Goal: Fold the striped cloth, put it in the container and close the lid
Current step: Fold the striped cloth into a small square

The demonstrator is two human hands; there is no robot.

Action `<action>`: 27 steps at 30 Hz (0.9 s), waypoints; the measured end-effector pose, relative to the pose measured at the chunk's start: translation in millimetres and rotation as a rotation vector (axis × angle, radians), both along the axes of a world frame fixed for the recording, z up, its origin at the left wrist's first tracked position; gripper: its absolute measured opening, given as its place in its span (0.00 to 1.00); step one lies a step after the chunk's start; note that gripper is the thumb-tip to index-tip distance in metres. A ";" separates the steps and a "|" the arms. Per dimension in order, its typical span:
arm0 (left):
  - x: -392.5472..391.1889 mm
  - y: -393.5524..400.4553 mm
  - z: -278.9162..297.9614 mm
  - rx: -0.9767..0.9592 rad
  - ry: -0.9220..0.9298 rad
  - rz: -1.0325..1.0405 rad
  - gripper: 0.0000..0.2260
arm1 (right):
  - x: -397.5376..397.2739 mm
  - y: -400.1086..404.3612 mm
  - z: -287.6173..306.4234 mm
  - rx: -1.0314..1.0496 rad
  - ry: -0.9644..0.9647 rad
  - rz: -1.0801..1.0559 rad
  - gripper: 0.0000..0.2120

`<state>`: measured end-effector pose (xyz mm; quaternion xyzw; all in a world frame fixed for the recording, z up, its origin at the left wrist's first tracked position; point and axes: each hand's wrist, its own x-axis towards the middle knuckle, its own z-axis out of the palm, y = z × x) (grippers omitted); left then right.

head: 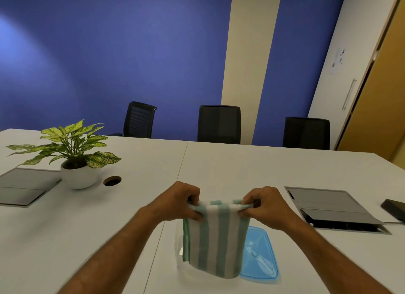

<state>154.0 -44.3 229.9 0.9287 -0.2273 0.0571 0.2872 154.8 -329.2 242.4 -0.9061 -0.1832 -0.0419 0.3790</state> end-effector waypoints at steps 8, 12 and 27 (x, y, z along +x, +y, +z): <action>-1.2 0.1 0.7 -0.037 0.007 0.023 0.16 | -1.7 -2.6 1.8 0.099 0.034 0.010 0.11; -2.1 -1.8 -0.1 -0.160 0.003 0.009 0.15 | -1.6 -1.6 2.3 0.180 0.128 0.039 0.12; -4.8 -30.9 0.7 -1.118 0.232 0.148 0.08 | -13.2 15.9 -35.5 0.798 0.579 0.260 0.21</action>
